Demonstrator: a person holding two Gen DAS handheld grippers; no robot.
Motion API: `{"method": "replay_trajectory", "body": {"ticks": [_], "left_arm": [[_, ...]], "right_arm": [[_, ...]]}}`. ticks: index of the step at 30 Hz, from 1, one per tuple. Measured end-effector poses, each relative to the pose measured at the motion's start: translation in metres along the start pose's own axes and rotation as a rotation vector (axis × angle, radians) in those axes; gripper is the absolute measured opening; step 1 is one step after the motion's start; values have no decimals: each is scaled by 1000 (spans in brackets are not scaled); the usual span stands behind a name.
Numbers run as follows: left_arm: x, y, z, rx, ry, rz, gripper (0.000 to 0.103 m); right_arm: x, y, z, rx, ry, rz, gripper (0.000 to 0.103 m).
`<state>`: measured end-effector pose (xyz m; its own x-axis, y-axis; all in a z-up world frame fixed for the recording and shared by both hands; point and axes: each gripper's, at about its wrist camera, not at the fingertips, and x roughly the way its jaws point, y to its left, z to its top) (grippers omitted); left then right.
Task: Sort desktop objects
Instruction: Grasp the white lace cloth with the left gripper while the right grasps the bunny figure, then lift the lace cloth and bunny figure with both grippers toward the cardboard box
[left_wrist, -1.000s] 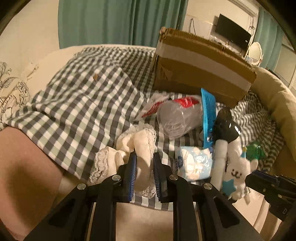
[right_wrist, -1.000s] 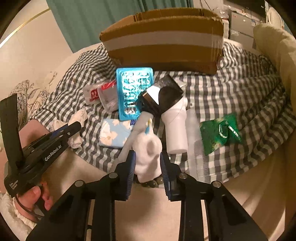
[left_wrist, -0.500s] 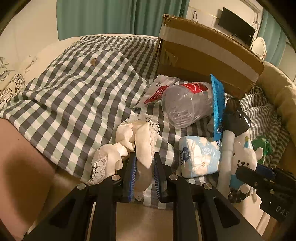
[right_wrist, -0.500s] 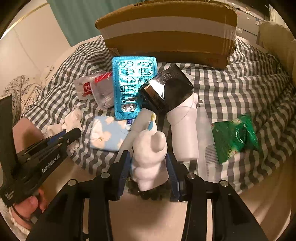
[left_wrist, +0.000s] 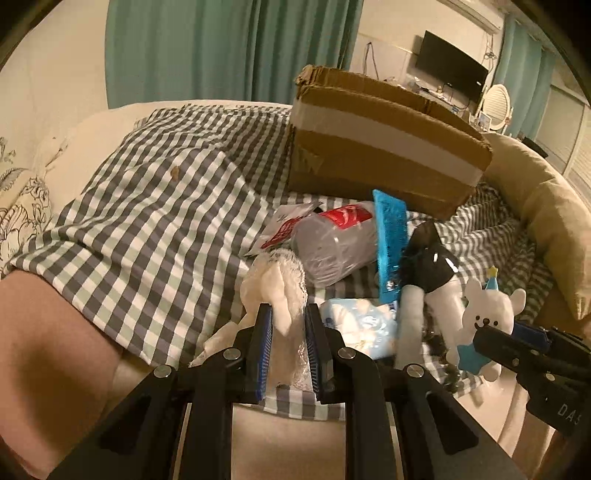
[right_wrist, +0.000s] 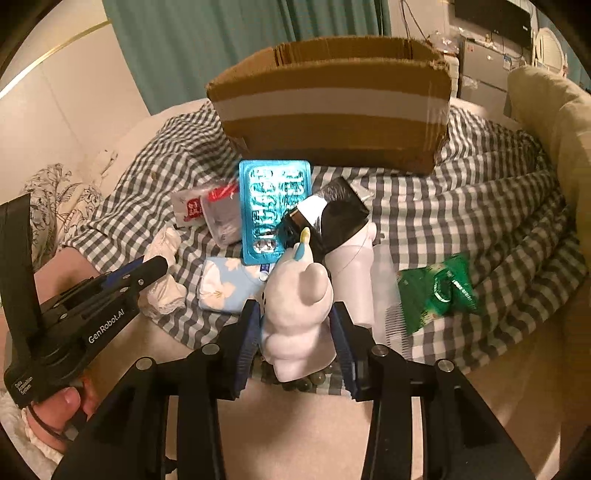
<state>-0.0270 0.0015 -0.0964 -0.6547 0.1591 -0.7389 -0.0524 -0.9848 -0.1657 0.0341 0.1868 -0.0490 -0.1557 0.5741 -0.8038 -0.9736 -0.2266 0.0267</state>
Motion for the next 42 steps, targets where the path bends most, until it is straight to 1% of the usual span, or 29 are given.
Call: {"method": "replay_trajectory", "body": {"ticks": [8,13,21,25,26,28,29,31,32,33,34,35,38,42], "left_arm": [[-13,-16,14,48,-30,-28,18],[-16,-23,24,64,-34,-54,18],[-29,-31,51,74,-75,-101,18],[-37,-37,70,99,-114,-100,18],[-37,-37,76,96,-110,-111,18],[-39,-36,80,95,-116,-102,18],[-39,-35,79,99,-115,-91,21],[-37,-32,71,101,-100,-57,39],[-33,-29,63,93,-87,-35,66],[-30,-25,55,76,-80,-8,85],[-25,-19,46,55,-74,6,88],[-18,-13,35,26,-55,8,88],[6,-3,17,-16,34,23,88],[33,-1,2,12,105,54,88]], "right_arm": [[-19,5,7,-27,-47,11,39],[-27,5,12,-31,-70,27,39],[-47,1,35,-39,-124,51,39],[-56,-2,51,-49,-152,49,39],[-57,-3,53,-49,-155,51,39],[-59,-6,57,-42,-162,57,39],[-60,-8,58,-35,-166,60,39],[-57,-11,57,-23,-162,68,39],[-54,-11,54,-20,-154,71,39],[-52,-11,53,-19,-144,73,39],[-48,-10,50,-21,-133,73,39],[-44,-8,48,-25,-121,73,39],[-35,-3,41,-43,-96,71,39],[-33,1,36,-59,-92,66,39]]}}
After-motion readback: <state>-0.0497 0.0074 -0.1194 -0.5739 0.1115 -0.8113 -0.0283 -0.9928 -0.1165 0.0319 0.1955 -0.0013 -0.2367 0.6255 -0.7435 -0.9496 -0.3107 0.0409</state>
